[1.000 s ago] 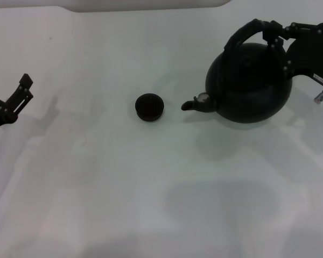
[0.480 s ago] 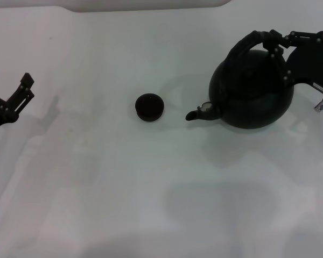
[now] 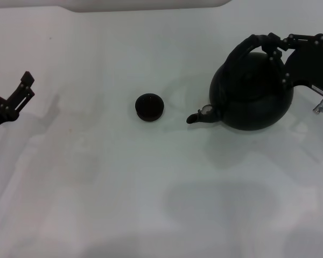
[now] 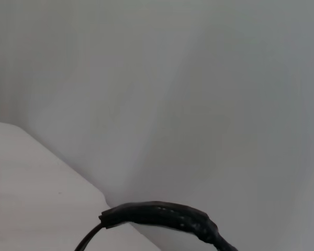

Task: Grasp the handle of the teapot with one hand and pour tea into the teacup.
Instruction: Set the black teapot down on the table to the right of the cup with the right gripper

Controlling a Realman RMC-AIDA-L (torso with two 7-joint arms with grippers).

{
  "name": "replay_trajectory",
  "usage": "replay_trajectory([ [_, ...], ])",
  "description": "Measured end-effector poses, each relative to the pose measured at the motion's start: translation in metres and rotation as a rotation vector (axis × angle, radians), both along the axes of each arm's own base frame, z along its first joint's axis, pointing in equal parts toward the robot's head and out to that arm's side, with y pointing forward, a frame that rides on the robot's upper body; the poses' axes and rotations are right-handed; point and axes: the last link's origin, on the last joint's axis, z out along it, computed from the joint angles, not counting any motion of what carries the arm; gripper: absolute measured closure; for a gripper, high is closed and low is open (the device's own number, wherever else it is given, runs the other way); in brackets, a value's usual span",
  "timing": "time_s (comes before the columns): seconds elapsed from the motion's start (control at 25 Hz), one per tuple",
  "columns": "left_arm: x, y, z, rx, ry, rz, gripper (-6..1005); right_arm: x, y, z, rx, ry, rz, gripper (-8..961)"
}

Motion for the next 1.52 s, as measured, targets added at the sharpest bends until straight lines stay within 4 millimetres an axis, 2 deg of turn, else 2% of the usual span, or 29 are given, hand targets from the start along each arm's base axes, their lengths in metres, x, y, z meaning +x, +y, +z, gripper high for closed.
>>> replay_trajectory([
  [0.84, 0.0001, 0.0001, -0.0001, 0.0, 0.0, -0.001, 123, 0.0051, -0.0005, 0.0008, 0.009, -0.012, -0.01, 841],
  [1.52, 0.0008, -0.0001, -0.0007, -0.001, -0.002, -0.003, 123, 0.0099, 0.0016, 0.0016, 0.012, -0.018, -0.031, 780],
])
